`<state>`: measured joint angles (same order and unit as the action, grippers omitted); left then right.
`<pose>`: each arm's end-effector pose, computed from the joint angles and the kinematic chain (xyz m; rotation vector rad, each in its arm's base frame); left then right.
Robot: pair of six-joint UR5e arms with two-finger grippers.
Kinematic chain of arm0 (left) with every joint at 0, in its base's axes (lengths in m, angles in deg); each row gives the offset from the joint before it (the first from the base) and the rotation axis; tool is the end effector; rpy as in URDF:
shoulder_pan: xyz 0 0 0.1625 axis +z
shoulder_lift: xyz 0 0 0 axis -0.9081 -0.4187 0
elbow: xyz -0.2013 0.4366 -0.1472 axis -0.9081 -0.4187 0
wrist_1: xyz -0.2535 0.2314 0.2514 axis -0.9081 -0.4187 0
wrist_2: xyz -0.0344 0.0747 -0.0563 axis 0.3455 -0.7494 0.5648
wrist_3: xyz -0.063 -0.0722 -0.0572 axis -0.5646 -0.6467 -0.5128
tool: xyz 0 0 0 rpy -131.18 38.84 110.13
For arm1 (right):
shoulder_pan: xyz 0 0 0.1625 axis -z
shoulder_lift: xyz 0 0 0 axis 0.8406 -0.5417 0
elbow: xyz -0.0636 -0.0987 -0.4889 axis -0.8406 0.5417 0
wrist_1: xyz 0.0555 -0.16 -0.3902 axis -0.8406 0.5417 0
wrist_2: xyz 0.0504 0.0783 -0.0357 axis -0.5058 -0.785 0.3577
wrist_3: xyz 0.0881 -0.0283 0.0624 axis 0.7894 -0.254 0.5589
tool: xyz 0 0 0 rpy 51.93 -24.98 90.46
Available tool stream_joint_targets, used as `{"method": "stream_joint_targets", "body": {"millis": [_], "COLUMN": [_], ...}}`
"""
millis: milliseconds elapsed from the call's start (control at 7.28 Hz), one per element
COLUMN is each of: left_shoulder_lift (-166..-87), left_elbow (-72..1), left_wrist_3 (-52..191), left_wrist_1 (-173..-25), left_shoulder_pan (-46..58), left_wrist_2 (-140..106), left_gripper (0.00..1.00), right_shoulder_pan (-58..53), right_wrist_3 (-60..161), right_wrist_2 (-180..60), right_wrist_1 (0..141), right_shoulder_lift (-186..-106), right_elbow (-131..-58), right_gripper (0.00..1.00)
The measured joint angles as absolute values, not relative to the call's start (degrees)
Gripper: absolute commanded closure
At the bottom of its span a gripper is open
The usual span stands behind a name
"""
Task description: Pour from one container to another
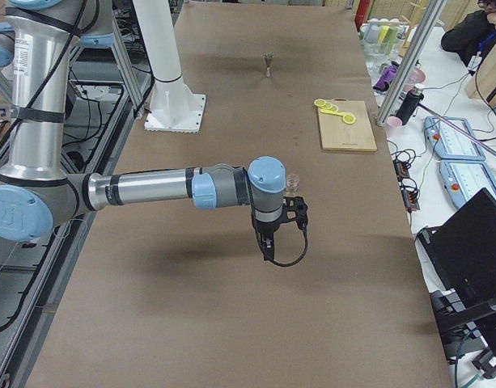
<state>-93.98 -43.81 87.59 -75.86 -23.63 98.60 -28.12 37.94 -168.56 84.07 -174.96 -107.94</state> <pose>-0.0440 -0.3893 0.7560 0.0040 0.8208 0.0689 0.0231 -0.4397 0.6723 0.0763 -0.7364 -0.0603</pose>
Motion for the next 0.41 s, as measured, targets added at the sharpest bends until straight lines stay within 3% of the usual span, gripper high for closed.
{"method": "stream_joint_targets", "body": {"millis": [412], "left_shoulder_lift": [-93.93], "left_elbow": [-43.76], "left_wrist_3": [87.57], "left_wrist_1": [-75.85], "left_shoulder_pan": [-23.66], "left_wrist_2": [98.60], "left_gripper": [0.01], "right_shoulder_pan": [-28.14], "right_wrist_3": [38.38], "right_wrist_2": [-168.68], "right_wrist_1": [84.20], "right_shoulder_lift": [-174.93], "right_elbow": [-107.70], "right_gripper": [0.00]}}
